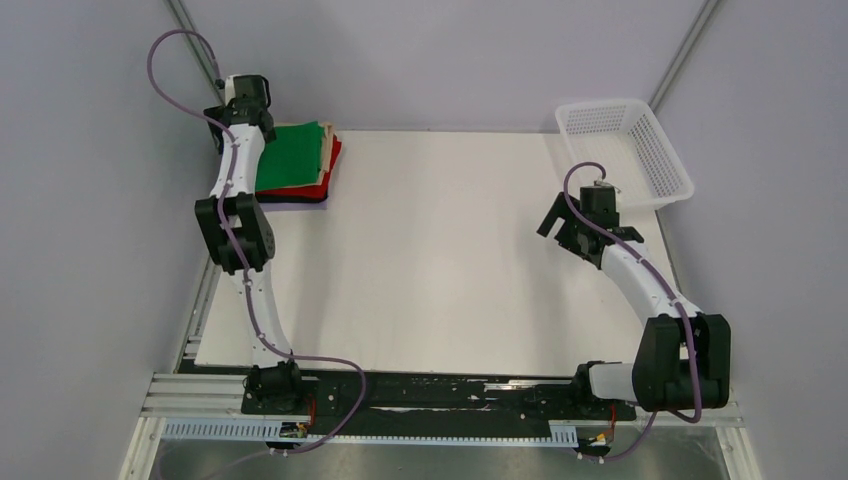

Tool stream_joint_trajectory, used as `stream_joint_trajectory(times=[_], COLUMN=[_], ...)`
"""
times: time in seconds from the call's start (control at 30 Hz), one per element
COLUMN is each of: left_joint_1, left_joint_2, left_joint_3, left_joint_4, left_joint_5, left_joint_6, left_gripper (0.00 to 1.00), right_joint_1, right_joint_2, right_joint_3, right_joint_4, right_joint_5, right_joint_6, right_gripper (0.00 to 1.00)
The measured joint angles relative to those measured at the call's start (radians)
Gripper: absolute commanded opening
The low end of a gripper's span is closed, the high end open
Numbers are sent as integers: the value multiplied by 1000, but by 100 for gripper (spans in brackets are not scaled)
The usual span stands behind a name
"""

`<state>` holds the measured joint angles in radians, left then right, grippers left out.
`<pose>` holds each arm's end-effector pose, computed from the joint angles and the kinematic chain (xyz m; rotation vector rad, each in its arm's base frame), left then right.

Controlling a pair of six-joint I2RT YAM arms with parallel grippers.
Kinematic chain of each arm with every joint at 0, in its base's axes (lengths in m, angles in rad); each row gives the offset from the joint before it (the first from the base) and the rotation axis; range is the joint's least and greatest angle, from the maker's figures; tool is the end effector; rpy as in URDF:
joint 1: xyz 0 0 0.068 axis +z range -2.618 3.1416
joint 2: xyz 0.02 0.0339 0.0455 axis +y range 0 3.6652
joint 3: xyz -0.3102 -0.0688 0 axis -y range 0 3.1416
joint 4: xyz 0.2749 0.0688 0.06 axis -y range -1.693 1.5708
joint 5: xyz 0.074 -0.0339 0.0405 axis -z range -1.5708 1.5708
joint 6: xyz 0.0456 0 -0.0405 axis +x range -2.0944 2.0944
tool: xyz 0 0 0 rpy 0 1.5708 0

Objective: Fold and stack the t-shirts
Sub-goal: Reset both arms

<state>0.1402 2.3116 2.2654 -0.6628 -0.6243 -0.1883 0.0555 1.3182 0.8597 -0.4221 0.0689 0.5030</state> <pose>0.5815 0.1090 0.3174 -0.6765 2.1009 0.6802 0.2913 0.0130 0.2538 0.5744 2.3872 0.1619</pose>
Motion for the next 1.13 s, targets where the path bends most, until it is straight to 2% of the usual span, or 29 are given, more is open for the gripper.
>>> stream_joint_trajectory(times=[0.17, 0.33, 0.53, 0.7, 0.8, 0.93, 1.13], left_joint_1=[-52, -212, -460, -525, -537, -537, -538], left_joint_2=[-173, -436, -887, -1110, -1198, -1317, -1457], left_joint_3=[-142, -357, -902, -1280, -1450, -1573, -1595], left_joint_4=[6, 47, 220, 322, 330, 315, 316], left_joint_5=[101, 201, 440, 534, 546, 533, 481], left_joint_6=[-8, -58, -153, -235, -286, -340, -372], left_gripper=[100, 100, 100, 100, 100, 100, 100], right_joint_1=[0, 0, 0, 0, 0, 0, 0], right_joint_2=[-28, -95, -190, -264, -308, -346, -411], right_joint_3=[0, -8, -61, -127, -188, -259, -296], right_joint_4=[-2, 2, 8, 16, 27, 31, 34], right_joint_5=[-18, -19, -34, -44, -44, -43, -39], right_joint_6=[0, 0, 0, 0, 12, 26, 39], right_gripper=[100, 100, 100, 100, 100, 100, 100])
